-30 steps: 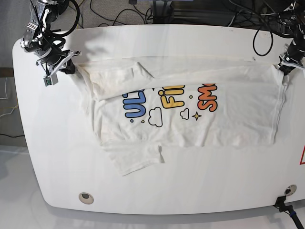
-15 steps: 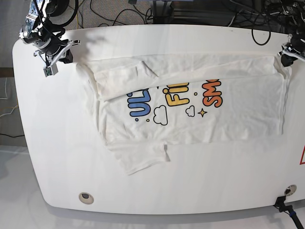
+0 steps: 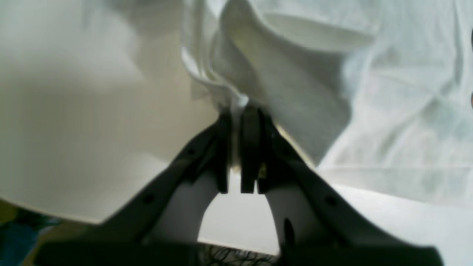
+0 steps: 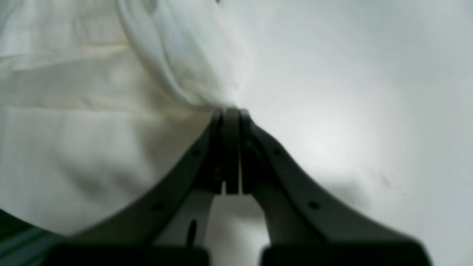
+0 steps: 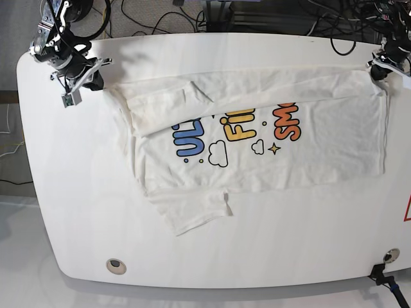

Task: Fold the T-shirt properly
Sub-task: 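Drag the folded edge with both grippers back toward the robot, then hold the edge and pull the shirt further toward the robot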

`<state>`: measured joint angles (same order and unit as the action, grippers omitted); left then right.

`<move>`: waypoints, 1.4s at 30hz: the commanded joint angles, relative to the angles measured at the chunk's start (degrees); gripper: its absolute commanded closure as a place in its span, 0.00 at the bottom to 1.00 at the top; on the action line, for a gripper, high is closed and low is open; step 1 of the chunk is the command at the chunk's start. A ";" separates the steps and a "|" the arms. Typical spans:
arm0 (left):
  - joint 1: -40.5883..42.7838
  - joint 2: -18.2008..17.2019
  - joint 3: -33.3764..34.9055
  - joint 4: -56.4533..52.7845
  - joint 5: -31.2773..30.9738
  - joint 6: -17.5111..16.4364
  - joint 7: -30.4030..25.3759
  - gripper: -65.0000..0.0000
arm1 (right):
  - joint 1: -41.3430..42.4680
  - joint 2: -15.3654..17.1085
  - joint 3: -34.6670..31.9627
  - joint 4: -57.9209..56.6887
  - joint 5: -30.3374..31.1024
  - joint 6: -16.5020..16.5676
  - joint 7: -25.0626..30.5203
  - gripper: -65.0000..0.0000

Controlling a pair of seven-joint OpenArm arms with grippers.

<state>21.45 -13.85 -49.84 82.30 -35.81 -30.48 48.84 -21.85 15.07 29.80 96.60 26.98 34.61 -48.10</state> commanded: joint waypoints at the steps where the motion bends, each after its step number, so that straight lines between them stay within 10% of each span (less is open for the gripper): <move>1: 0.04 -1.58 -0.40 0.82 0.43 0.02 0.08 0.97 | -0.44 1.15 0.75 0.68 -0.65 -0.10 -0.30 1.00; 21: -0.13 -1.58 -0.48 5.65 0.34 -0.07 0.08 0.97 | -1.41 0.80 0.84 6.39 -0.39 -0.19 -2.23 0.99; 30: -0.22 -1.76 -0.40 5.65 0.34 -0.07 0.08 0.97 | -1.32 -0.70 0.84 11.14 -0.30 0.33 -2.23 0.52; 42: -0.31 -1.93 -0.40 5.65 0.34 -0.07 0.08 0.97 | 1.32 -2.89 -1.80 10.79 -0.48 2.44 -2.50 0.51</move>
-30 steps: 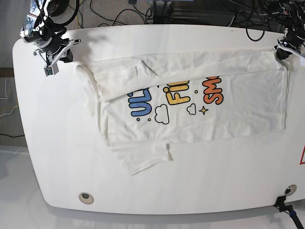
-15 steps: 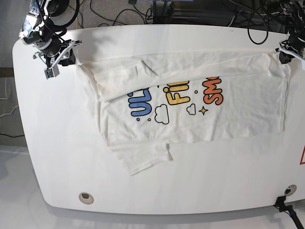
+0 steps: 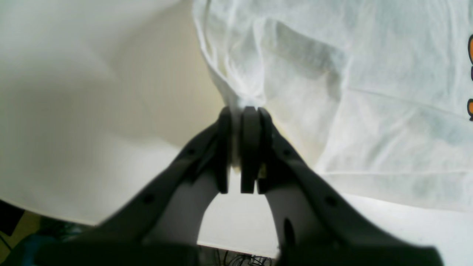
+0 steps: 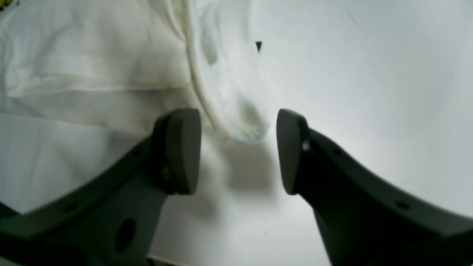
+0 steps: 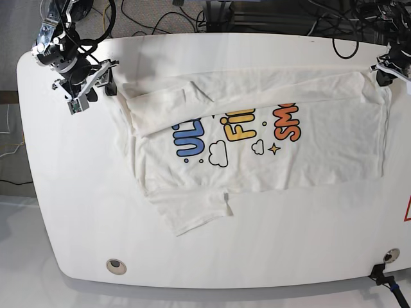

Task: Fold the T-shirt properly
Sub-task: 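Hold the edge and pull the shirt further toward the robot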

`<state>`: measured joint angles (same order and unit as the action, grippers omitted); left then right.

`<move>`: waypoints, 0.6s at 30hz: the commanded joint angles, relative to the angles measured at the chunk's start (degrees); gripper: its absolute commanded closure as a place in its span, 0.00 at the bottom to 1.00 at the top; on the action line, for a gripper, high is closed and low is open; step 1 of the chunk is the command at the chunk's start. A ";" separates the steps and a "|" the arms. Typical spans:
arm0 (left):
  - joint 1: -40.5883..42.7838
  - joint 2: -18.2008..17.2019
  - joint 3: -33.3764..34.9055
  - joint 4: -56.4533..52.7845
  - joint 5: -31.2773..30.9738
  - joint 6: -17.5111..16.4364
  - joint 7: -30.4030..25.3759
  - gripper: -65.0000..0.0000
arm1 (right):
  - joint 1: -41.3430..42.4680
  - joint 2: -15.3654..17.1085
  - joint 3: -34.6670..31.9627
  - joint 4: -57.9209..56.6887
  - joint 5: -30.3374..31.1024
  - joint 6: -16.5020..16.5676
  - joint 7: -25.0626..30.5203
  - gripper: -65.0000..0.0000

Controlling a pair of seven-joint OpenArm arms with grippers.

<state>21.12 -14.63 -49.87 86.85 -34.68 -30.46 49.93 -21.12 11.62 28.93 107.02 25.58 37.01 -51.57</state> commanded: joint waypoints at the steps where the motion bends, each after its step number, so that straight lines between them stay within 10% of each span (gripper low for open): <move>1: 0.02 -1.15 -0.38 1.11 -0.80 -0.09 -1.01 0.97 | 1.30 0.56 -1.37 0.10 0.75 -0.05 0.98 0.51; 18: 0.02 -1.15 -0.29 1.11 -0.80 -0.09 -1.01 0.97 | 4.90 1.09 -1.54 -9.75 -0.31 -0.14 4.14 0.51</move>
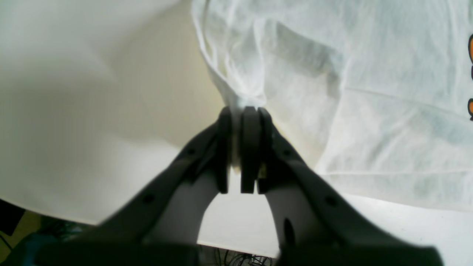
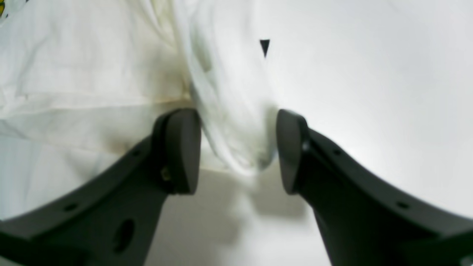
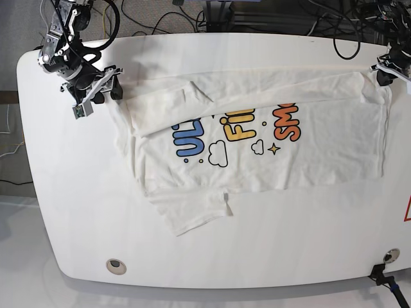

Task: Fold the T-shirt properly
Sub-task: 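Hold the edge and pull the shirt further toward the robot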

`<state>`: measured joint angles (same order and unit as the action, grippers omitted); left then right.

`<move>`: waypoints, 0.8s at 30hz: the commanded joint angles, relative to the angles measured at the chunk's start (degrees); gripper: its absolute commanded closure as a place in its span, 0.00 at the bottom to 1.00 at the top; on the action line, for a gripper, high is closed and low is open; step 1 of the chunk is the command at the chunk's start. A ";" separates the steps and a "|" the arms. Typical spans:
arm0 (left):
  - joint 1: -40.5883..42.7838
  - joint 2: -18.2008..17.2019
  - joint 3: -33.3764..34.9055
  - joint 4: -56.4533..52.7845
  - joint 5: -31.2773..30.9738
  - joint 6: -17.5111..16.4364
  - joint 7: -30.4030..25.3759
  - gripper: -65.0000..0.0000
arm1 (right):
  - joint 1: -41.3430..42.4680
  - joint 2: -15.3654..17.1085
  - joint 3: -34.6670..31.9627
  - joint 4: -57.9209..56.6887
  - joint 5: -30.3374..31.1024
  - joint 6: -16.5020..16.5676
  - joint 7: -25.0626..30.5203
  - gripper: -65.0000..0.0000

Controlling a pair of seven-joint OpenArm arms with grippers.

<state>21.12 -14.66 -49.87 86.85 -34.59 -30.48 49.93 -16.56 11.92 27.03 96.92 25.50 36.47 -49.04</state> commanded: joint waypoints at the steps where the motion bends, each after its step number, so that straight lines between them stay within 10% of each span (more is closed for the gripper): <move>1: 0.02 -1.13 -0.29 1.11 -0.88 -0.07 -1.01 0.97 | 0.34 0.78 0.36 0.09 -1.80 0.59 1.70 0.51; 13: -0.07 -1.13 -0.29 1.11 -0.88 -0.07 -1.01 0.97 | 0.69 0.25 0.36 0.00 -6.38 0.94 2.66 0.52; 20: -0.07 -1.13 0.33 1.11 -0.88 -0.07 -1.01 0.97 | 0.42 0.25 0.36 -0.09 -6.38 0.94 2.57 0.98; 24: -0.07 -1.04 1.47 1.11 -0.88 -0.07 -1.10 0.97 | 0.25 0.25 0.36 -0.09 -6.38 0.76 2.49 1.00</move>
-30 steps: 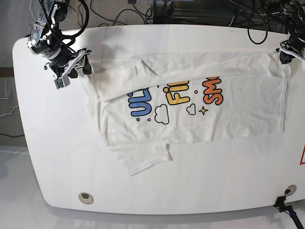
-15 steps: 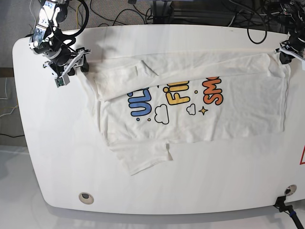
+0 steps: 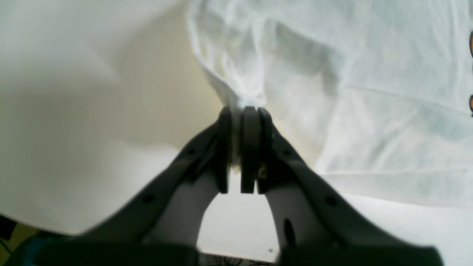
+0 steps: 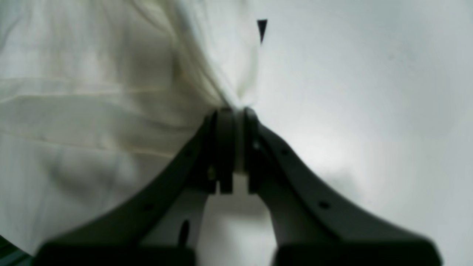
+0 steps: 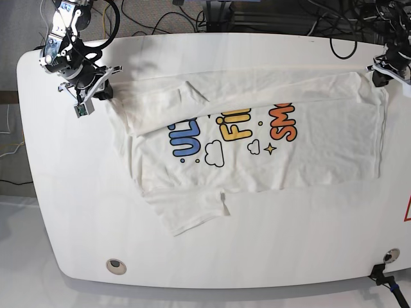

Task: Fold the T-shirt properly
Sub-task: 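Hold the edge and pull the shirt further toward the robot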

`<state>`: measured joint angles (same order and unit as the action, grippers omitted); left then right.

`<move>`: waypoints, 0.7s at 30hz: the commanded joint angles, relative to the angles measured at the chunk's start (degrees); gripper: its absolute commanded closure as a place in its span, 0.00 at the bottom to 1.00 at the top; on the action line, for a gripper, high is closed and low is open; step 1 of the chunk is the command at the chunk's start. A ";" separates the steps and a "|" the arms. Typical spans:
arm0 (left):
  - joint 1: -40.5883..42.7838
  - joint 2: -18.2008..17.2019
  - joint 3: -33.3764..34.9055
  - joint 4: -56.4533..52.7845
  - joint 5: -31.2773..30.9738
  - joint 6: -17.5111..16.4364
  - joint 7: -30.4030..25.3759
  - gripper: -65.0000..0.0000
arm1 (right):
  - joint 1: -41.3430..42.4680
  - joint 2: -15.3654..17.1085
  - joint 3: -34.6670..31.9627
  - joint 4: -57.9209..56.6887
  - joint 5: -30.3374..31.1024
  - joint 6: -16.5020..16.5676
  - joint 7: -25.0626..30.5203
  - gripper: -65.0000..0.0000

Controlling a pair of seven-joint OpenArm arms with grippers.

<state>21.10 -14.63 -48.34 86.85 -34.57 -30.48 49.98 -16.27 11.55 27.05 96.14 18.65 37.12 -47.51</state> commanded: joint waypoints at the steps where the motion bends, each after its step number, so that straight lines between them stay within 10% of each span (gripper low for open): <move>1: -0.05 -1.06 -0.06 1.11 -0.91 -0.07 -1.14 0.97 | -0.12 0.62 0.34 0.70 0.47 0.19 0.96 1.00; 21: 3.47 -0.09 4.60 0.76 -0.82 -0.07 -1.14 0.97 | -10.32 2.38 0.78 2.02 0.29 0.11 0.96 1.00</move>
<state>24.64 -14.00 -44.77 86.78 -34.79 -30.44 48.31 -25.28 12.40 27.70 98.00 21.04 37.36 -43.62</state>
